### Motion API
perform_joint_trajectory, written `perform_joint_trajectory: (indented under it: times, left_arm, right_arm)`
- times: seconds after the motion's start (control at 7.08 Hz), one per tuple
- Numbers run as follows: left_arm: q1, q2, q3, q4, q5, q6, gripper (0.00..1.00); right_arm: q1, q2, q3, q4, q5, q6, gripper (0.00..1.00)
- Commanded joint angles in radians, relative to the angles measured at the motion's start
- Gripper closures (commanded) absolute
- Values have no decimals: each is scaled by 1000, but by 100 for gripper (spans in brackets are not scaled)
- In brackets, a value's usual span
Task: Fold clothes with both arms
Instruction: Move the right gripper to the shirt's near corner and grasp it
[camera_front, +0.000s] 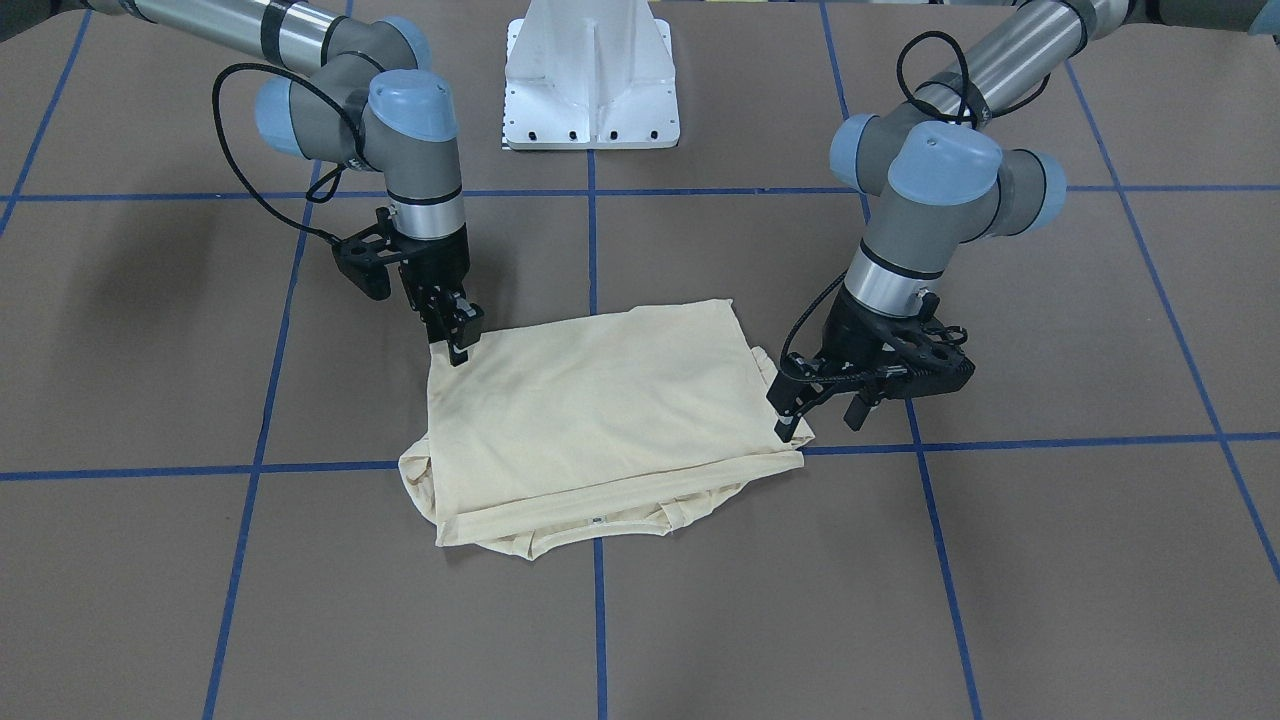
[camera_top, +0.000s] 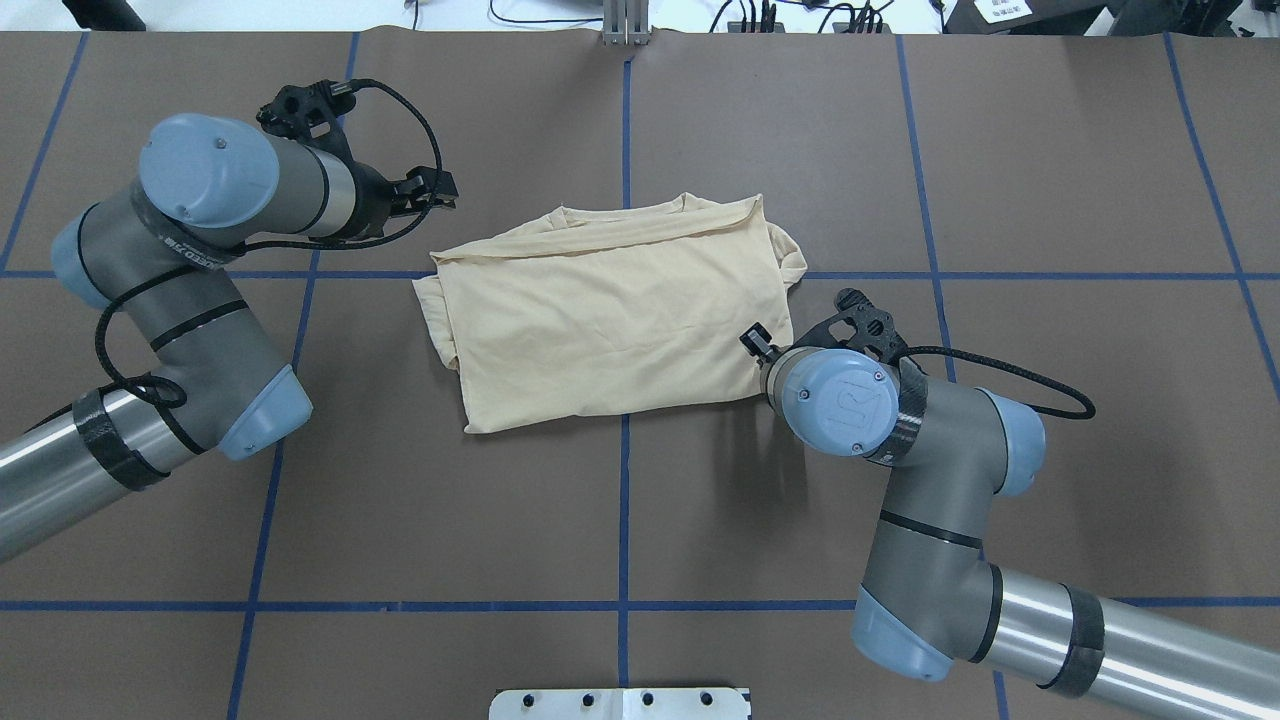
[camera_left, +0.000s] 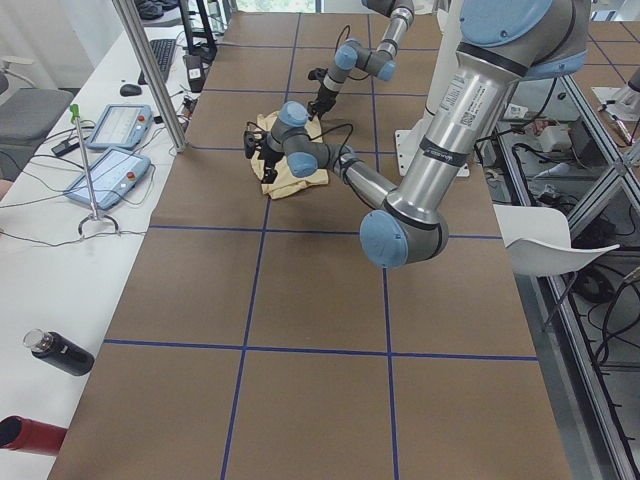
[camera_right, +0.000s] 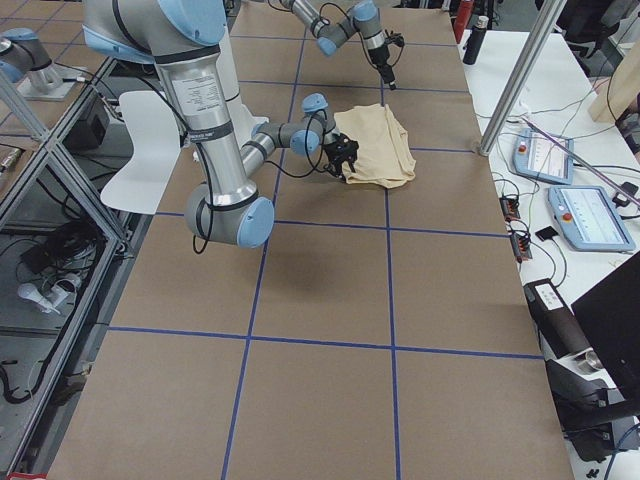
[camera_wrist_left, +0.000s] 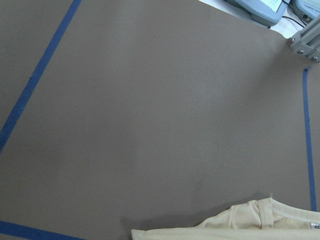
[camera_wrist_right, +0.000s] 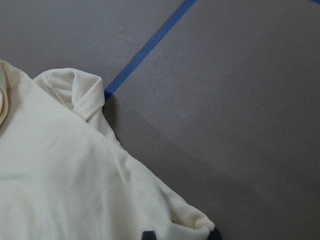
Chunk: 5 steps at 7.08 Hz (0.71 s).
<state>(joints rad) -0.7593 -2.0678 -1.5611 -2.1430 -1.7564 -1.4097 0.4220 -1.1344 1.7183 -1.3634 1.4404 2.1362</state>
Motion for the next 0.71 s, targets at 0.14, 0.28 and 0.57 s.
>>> perform_joint_trajectory:
  times: [0.14, 0.28, 0.57]
  left_arm:
    - [2, 0, 3, 0, 0, 0, 0]
    - [2, 0, 3, 0, -2, 0, 0]
    - [2, -5, -5, -2, -6, -8, 0]
  right_arm:
    - [4, -1, 13, -8, 8, -4, 100]
    - [7, -19, 79, -32, 11, -7, 100]
    - [-61, -44, 307, -270, 52, -6, 100]
